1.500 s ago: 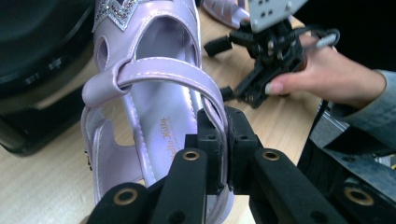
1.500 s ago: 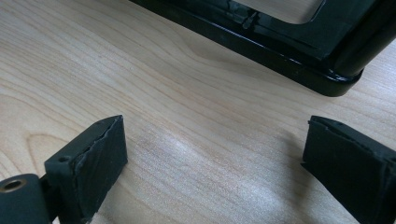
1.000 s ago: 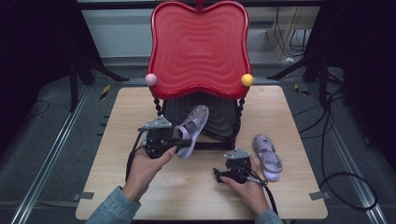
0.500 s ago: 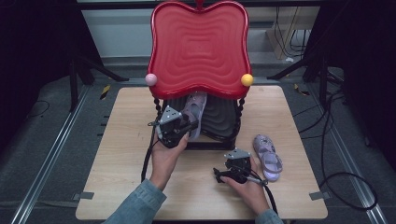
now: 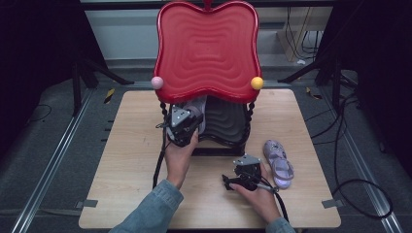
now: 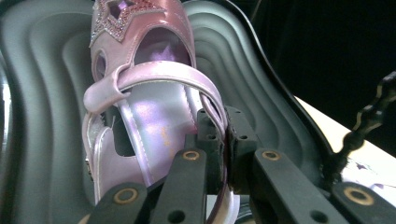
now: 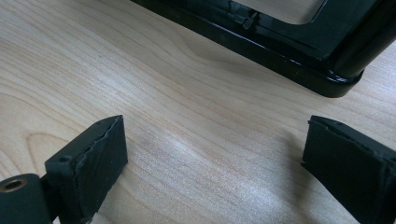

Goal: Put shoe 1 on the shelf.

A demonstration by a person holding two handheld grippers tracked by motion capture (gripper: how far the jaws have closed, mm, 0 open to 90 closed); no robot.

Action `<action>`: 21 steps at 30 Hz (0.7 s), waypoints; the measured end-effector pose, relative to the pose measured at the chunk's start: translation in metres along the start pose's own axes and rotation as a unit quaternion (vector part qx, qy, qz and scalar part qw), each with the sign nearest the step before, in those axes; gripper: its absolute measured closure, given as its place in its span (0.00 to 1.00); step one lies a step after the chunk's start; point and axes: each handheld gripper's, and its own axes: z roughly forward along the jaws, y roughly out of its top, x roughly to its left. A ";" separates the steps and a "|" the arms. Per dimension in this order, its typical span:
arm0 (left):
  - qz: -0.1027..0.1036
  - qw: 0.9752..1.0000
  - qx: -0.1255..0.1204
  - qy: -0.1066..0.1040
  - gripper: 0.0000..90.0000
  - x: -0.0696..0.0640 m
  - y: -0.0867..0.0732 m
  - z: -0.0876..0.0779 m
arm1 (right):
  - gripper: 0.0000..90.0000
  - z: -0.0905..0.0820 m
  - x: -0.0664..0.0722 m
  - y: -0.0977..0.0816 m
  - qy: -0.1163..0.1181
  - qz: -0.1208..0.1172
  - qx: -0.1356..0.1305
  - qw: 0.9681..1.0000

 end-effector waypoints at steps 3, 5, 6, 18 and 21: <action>-0.003 1.000 0.000 0.005 0.95 0.000 -0.002 0.002 | 0.07 0.000 0.000 0.000 0.000 0.000 0.000 1.000; -0.004 1.000 -0.002 0.009 0.95 0.000 -0.003 0.004 | 0.07 0.000 0.000 0.000 0.000 0.000 0.000 1.000; -0.004 1.000 -0.002 0.009 0.95 0.000 -0.003 0.004 | 0.07 0.000 0.000 0.000 0.000 0.000 0.000 1.000; -0.010 1.000 -0.005 0.025 0.95 0.002 -0.006 0.008 | 0.07 0.000 0.000 0.000 0.000 -0.001 0.000 1.000; -0.017 1.000 -0.001 0.024 0.95 0.003 -0.008 0.013 | 0.07 0.000 0.000 0.000 0.000 -0.001 0.000 1.000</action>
